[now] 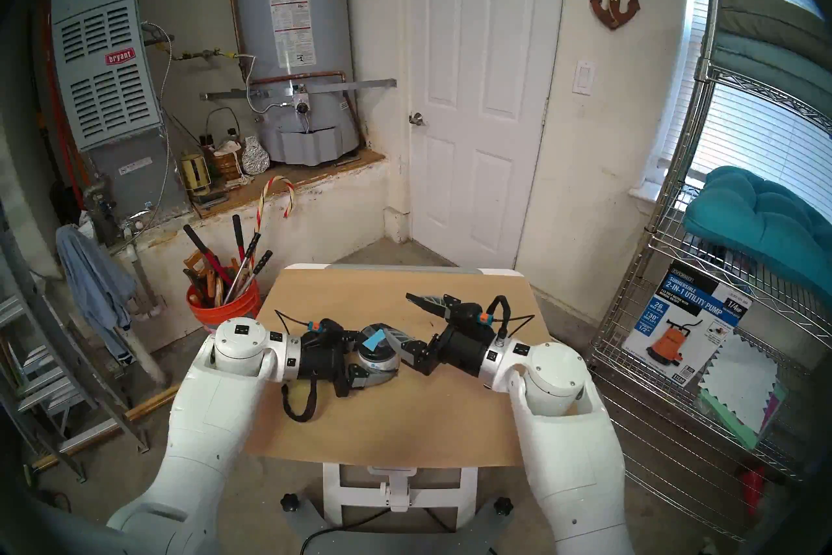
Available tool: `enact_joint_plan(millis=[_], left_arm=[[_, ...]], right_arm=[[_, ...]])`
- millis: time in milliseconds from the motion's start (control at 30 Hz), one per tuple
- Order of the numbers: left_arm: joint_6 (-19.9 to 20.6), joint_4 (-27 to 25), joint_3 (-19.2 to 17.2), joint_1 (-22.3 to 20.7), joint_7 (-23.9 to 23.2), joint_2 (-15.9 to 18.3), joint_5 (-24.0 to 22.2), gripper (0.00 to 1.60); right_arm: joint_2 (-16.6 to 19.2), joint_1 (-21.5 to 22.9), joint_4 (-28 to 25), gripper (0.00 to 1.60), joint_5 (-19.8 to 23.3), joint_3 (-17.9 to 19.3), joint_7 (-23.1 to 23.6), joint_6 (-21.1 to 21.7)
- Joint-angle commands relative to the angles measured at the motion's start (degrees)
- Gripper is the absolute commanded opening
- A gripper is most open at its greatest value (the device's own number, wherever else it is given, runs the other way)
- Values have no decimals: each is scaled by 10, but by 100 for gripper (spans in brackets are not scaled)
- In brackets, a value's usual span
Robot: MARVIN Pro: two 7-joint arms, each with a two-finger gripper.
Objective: Open paint jar
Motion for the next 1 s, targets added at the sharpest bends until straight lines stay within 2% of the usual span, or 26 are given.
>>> enact_joint_plan(millis=[0,233,367,600,967], left_arm=[[2,-9,0,0,-1,-2,-1,0],[8,-23,-1,8,-3,-2,-1,0],[10,-29,-1,12,-4,-2,-1,0],[13,-37,-2,16,-3,-2,-1,0],[15,-42,-3,19,-4,-2,-1,0]], right_arm=[[-3,-2,-17,160,-21,-19,-9,-2],[-13,-7,-5,160,-63,-39,-33,-22],[-16,-9,-5,160,-66,-42,-34,-21],[-12,-9,-11,160,-62,-43,-22,9],[-16,-8,5,160,-71,-50,-27,1]])
